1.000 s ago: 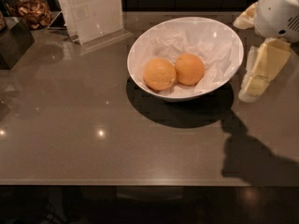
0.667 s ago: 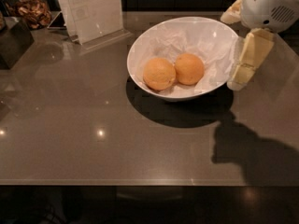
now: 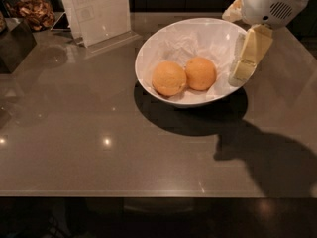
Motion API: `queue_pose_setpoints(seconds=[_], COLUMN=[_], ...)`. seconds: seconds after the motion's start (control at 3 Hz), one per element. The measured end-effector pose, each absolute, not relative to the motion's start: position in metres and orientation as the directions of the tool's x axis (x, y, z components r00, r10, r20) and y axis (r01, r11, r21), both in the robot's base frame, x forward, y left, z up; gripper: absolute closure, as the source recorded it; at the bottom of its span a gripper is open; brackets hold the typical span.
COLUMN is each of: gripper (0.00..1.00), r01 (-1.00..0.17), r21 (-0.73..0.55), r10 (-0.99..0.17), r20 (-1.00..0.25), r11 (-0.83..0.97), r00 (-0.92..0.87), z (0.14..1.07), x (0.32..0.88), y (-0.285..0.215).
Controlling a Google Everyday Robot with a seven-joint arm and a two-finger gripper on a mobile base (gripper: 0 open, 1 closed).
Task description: Pick orange from white bowl
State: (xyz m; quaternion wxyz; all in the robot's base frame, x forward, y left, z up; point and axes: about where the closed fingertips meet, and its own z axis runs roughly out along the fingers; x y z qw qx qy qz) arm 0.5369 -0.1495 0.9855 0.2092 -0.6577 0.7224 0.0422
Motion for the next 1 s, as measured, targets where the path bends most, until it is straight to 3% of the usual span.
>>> queue_pose_setpoints(seconds=[1.0], gripper=[0.0], r01=[-0.985], r21=[-0.14], r10=[-0.915], r20=[-0.402], r11=[0.102], r00=[-0.038], z=[0.952], x=[0.58], y=[-0.125])
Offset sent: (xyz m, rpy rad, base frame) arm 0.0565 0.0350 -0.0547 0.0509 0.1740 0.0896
